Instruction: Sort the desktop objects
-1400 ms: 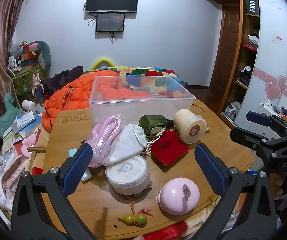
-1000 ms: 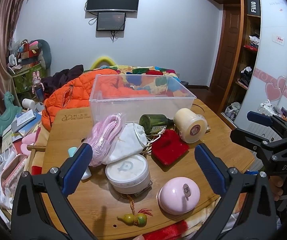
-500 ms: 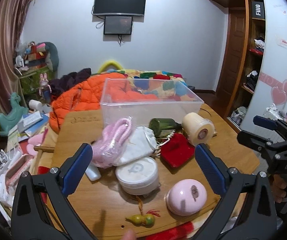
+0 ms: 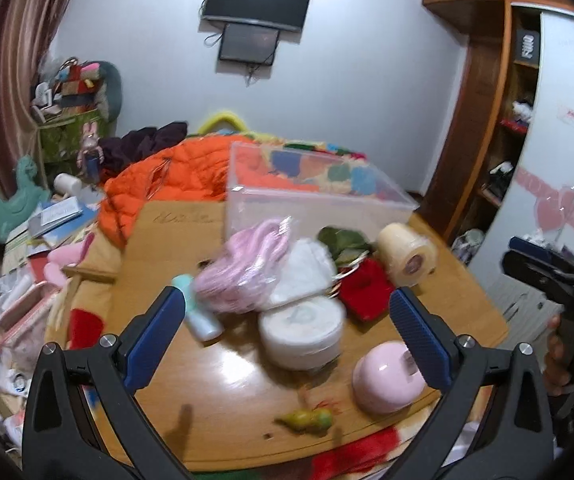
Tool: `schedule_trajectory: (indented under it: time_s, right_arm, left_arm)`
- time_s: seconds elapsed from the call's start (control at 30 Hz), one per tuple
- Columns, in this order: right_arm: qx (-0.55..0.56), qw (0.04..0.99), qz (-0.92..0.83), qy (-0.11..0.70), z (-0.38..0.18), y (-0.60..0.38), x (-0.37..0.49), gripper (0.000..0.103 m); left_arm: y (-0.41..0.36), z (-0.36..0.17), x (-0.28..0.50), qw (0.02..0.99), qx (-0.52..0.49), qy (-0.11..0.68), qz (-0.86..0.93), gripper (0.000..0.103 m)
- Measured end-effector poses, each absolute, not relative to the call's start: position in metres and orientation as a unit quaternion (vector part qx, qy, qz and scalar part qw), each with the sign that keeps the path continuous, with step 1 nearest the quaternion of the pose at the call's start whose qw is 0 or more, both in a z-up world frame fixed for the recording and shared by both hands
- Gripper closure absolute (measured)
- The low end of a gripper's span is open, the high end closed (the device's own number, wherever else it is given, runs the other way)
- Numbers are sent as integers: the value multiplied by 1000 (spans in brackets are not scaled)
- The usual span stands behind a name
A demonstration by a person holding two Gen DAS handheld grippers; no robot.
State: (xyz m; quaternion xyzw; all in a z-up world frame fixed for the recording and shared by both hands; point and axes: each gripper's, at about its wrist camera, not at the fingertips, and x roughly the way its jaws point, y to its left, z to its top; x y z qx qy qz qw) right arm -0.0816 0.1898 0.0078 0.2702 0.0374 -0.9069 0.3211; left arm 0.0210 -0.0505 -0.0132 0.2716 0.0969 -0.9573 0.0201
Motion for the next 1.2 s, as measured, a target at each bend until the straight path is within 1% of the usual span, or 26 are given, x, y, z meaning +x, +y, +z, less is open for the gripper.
schedule_trajectory:
  time_s: [0.07, 0.2, 0.3, 0.43, 0.6, 0.63, 0.67, 0.73, 0.83, 0.87, 0.9, 1.0, 1.07, 1.2]
  right_arm:
    - [274, 323, -905, 40, 5, 187, -82, 0]
    - [271, 319, -907, 48, 2, 181, -79, 0]
    - [267, 326, -905, 54, -1, 178, -75, 0]
    - [270, 340, -898, 72, -5, 168, -70, 0]
    - [283, 358, -884, 100, -20, 150, -62, 1]
    - [280, 357, -885, 108, -23, 146, -59, 1]
    - [280, 359, -883, 115, -26, 142, -57, 1]
    - [283, 370, -876, 124, -30, 138, -53, 1]
    - [292, 388, -864, 132, -38, 131, -47, 4]
    - [295, 394, -860, 134, -41, 130, -46, 9]
    - [299, 398, -856, 138, -43, 128, -46, 11]
    - [309, 404, -847, 155, -52, 120, -43, 12]
    - [314, 407, -842, 160, -57, 117, -42, 16]
    - [325, 410, -836, 168, -64, 114, -41, 21]
  left_arm:
    - [-56, -17, 23, 25, 280, 104, -954, 0]
    - [-63, -26, 28, -12, 292, 127, -948, 0]
    - [-60, -31, 34, -8, 296, 114, -948, 0]
    - [-56, -37, 38, -26, 309, 114, -944, 0]
    - [-42, -49, 43, -17, 324, 79, -943, 0]
    - [-39, -51, 43, -20, 327, 73, -942, 3]
    - [-34, -54, 44, -19, 330, 64, -942, 9]
    - [-29, -59, 45, -18, 336, 48, -940, 17]
    - [-23, -64, 46, -19, 342, 35, -939, 18]
    - [-21, -66, 46, -20, 342, 30, -939, 18]
    - [-19, -67, 46, -20, 343, 26, -939, 18]
    - [-16, -72, 47, -22, 348, 20, -937, 21]
    - [-15, -76, 45, -24, 354, 19, -935, 31]
    - [-15, -84, 43, -26, 366, 26, -930, 38]
